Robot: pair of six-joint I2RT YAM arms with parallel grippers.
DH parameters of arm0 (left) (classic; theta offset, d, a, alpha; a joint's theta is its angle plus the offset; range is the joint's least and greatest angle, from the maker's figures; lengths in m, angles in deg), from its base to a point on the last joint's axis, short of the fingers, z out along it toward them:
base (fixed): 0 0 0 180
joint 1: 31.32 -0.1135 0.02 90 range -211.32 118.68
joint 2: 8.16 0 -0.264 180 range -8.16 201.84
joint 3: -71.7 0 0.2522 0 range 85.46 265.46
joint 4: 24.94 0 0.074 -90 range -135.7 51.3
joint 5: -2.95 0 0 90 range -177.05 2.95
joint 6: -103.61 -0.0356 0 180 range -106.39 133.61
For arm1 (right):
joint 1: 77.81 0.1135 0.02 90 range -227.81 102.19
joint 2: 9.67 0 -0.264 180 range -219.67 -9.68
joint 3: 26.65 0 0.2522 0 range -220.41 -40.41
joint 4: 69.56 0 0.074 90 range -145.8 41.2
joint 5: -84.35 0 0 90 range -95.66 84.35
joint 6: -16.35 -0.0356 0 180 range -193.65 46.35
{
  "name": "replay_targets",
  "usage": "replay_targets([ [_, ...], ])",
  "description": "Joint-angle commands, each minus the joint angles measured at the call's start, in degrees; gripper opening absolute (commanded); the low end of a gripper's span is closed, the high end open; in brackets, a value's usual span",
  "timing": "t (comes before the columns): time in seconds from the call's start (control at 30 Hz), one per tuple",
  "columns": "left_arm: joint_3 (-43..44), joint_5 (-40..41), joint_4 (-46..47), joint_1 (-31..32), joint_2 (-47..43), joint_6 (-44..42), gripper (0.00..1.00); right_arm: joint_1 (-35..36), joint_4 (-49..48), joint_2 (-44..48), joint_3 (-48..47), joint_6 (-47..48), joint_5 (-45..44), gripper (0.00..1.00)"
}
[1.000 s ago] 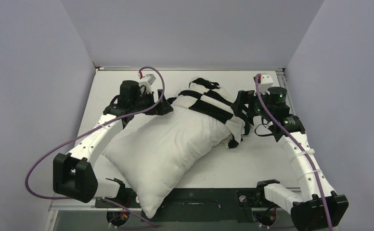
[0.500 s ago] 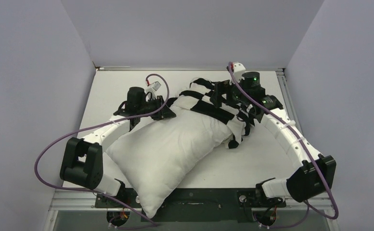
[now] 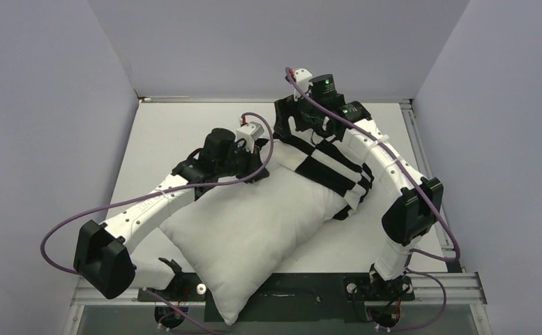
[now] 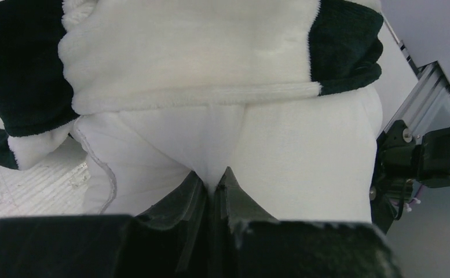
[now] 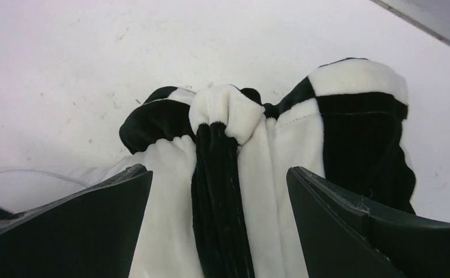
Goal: Remove the pillowcase from the pillow
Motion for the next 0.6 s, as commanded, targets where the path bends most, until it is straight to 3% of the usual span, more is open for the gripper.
replay_targets([
  [0.0,5.9,7.9,-3.2,5.0,-4.1,-6.5,0.0,1.8,5.2,-3.3,-5.4,1.7,0.9,0.9],
  [0.23,8.4,15.0,-5.9,11.7,-4.1,-9.6,0.0,3.7,9.4,-8.6,-6.6,3.9,0.7,0.9],
  [0.37,9.6,17.2,-7.0,13.6,-3.6,-10.3,0.0,4.4,11.8,-10.1,-5.5,7.5,-4.1,0.97],
  [0.4,9.9,17.7,-7.2,13.7,-3.6,-10.3,0.0,4.4,12.0,-10.2,-5.0,8.2,-6.5,0.95],
  [0.5,10.8,19.2,-8.2,13.8,-4.0,-10.8,0.0,4.3,12.1,-9.7,-4.5,9.8,-13.1,0.75],
  [0.57,12.0,20.3,-9.6,13.9,-4.0,-11.7,0.0,3.7,12.0,-9.3,-5.0,10.4,-16.3,0.53],
])
